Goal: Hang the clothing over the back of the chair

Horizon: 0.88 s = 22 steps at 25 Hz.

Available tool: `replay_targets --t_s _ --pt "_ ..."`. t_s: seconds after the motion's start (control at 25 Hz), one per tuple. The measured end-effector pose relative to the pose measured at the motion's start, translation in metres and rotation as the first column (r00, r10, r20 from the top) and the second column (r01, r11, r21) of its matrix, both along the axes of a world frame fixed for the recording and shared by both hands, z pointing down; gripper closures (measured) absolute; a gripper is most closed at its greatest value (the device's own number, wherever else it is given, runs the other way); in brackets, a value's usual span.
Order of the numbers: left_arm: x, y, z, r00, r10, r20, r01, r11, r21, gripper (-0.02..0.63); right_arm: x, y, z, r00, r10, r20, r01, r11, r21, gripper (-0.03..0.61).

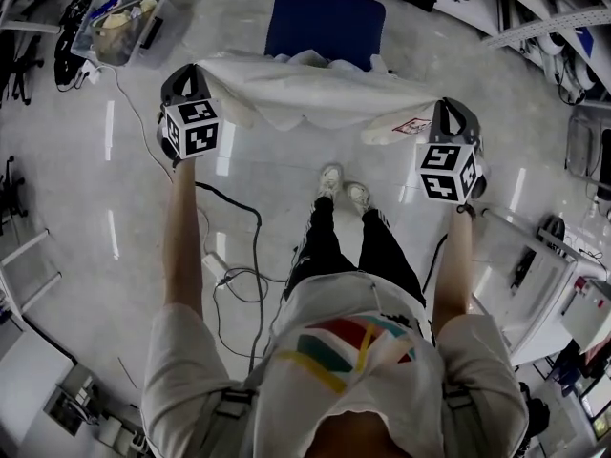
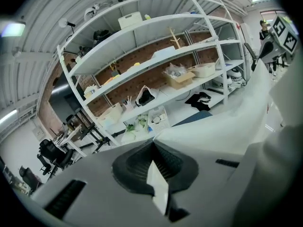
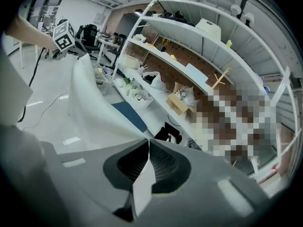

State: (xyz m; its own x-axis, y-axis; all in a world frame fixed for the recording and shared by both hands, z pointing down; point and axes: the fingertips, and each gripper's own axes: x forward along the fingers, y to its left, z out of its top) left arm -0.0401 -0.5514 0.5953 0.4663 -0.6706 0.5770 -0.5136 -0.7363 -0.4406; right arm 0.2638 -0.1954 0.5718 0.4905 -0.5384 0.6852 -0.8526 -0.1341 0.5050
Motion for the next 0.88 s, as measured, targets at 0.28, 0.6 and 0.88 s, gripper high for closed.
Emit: replay_targets --t_s 0.28,0.6,0.88 --pt "-0.014 0.006 0.035 0.999 0.002 0.046 0.0 0.999 -0.042 0.6 -0.005 0.007 0.036 0.999 0.02 0.031 -0.019 0.999 -0.035 0.567" --pt "-0.025 0.025 0.057 0.999 -0.043 0.026 0.044 0.996 -0.073 0.598 -0.012 0.015 0.054 0.995 0.058 0.077 -0.057 0.998 -0.005 0.562" --pt "-0.025 0.033 0.055 0.996 -0.084 -0.022 0.082 0.991 -0.108 0.557 -0.009 0.02 0.051 0.988 0.091 0.125 -0.095 0.995 0.023 0.441"
